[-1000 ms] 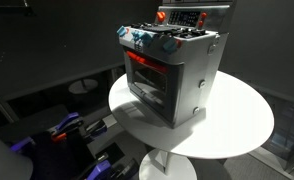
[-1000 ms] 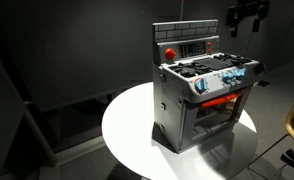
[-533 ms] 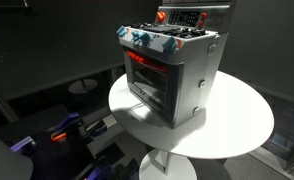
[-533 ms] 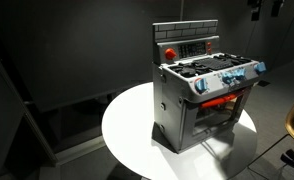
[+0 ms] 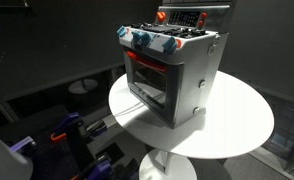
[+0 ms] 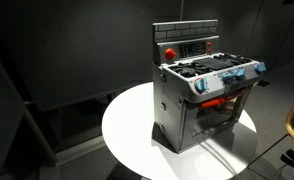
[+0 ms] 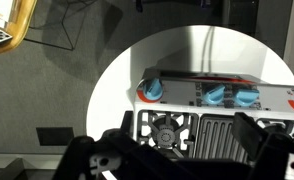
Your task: Press the top button on the right side of the stove
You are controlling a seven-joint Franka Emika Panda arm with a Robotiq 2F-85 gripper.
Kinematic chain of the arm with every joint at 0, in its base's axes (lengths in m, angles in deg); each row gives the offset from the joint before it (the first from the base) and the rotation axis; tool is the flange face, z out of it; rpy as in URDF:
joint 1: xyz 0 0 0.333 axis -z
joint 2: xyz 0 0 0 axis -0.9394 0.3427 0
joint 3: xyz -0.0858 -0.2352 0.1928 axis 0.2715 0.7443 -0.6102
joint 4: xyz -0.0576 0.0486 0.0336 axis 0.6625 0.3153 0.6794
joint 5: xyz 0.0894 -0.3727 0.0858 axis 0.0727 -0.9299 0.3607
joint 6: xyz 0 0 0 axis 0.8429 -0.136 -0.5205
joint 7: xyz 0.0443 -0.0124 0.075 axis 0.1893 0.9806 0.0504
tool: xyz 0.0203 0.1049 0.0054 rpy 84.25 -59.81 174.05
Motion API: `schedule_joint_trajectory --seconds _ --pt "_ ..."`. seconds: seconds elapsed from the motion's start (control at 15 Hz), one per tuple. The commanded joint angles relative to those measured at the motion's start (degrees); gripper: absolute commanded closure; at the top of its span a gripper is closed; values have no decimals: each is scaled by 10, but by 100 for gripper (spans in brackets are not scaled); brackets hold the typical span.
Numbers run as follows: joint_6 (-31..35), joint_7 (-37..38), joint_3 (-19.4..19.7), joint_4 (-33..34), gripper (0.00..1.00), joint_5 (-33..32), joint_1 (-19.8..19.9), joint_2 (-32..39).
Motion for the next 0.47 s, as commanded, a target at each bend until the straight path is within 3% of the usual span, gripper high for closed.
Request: schedule_joint_trajectory --seconds 0.0,0.4 --pt "18 -21 -2 -47 0 14 4 -52" --pt "8 -7 -6 -41 0 8 8 -48"
